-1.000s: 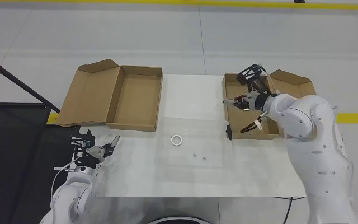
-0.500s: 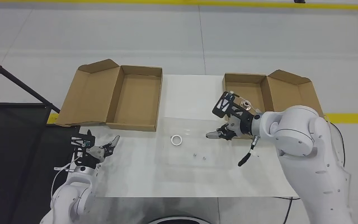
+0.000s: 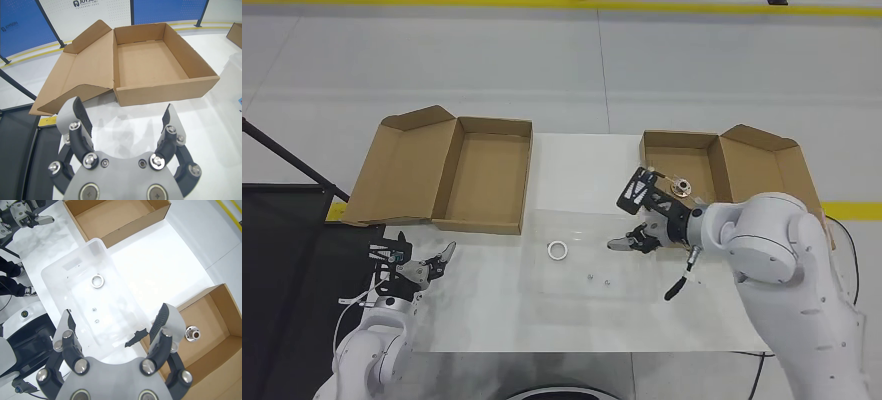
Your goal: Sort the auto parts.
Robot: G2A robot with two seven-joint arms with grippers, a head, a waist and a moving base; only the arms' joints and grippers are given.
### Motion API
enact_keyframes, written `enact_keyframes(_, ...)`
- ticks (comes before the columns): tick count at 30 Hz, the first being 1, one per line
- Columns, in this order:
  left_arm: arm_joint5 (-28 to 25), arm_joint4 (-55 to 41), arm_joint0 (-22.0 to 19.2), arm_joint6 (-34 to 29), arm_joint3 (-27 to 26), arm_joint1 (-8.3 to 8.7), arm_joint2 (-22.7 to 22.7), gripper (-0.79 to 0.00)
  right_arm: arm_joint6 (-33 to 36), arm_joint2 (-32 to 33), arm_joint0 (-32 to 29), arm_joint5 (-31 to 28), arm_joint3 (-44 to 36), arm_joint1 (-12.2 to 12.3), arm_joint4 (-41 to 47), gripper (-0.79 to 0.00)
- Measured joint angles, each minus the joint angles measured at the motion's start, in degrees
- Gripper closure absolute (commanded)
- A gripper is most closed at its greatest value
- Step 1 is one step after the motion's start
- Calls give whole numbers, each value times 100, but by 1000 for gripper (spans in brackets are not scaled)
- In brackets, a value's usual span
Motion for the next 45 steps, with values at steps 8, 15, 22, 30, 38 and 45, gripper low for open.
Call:
enact_keyframes(8, 0, 0, 0, 0, 0, 0, 0, -785, 826, -751, 286, 597, -500, -43, -185, -785)
enact_keyframes(15, 0, 0, 0, 0, 0, 0, 0, -785, 1212, -1617, 839, 1151, -121, -190, -387, -363)
enact_keyframes(22, 0, 0, 0, 0, 0, 0, 0, -785, 1393, -2493, 1312, 1357, 627, -370, -573, -317)
enact_keyframes(30, 0, 0, 0, 0, 0, 0, 0, -785, 1388, -3316, 1825, 1469, 1592, -545, -287, -326)
enact_keyframes(38, 0, 0, 0, 0, 0, 0, 0, -785, 1388, -3796, 2088, 1324, 2044, -644, -15, -320)
enact_keyframes(45, 0, 0, 0, 0, 0, 0, 0, -785, 1388, -4172, 2318, 1364, 2372, -767, 160, -323)
